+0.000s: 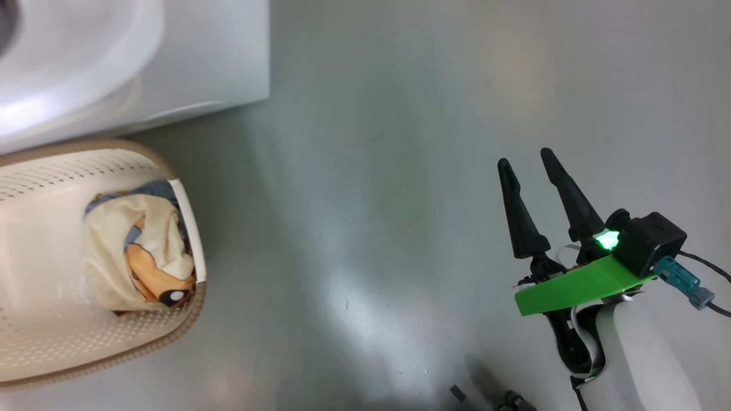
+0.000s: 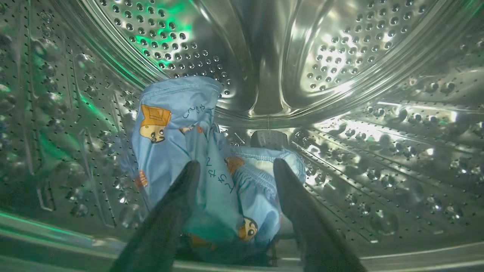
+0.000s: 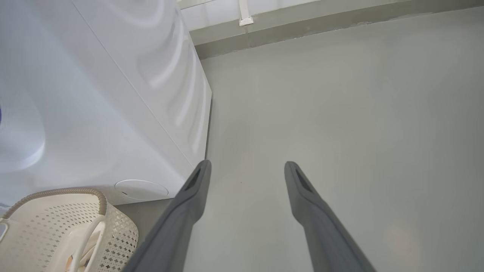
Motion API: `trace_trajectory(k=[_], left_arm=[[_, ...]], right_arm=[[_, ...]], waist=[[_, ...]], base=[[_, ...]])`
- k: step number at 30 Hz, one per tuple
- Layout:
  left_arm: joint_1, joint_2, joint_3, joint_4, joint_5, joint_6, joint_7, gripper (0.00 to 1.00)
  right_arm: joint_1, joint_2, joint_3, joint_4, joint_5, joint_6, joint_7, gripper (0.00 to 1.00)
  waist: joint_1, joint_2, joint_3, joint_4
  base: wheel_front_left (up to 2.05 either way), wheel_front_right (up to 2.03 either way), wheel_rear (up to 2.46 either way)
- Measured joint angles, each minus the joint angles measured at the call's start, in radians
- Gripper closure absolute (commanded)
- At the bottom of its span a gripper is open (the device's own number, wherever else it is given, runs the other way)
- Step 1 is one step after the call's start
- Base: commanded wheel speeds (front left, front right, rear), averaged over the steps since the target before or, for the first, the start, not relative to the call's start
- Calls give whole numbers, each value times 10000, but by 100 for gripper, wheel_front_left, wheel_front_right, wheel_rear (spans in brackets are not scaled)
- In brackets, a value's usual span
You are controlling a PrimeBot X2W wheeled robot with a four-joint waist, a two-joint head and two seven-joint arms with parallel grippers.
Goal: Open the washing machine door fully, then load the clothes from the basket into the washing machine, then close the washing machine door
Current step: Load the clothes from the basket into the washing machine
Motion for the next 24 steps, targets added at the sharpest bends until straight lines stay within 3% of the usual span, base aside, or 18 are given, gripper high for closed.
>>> trace_trajectory(k=[10, 24], left_arm=[[1929, -221, -1003, -1118, -1181, -4, 31, 0], [5578, 81, -2543, -3801, -3511, -8, -362, 0]], right_arm=[[62, -6, -107, 249, -184, 0, 0, 0], [690, -59, -594, 569, -704, 0, 0, 0]], waist=[[0, 0, -1008, 435], [-1, 0, -2893, 985]], base=[[0, 0, 0], [0, 0, 0]])
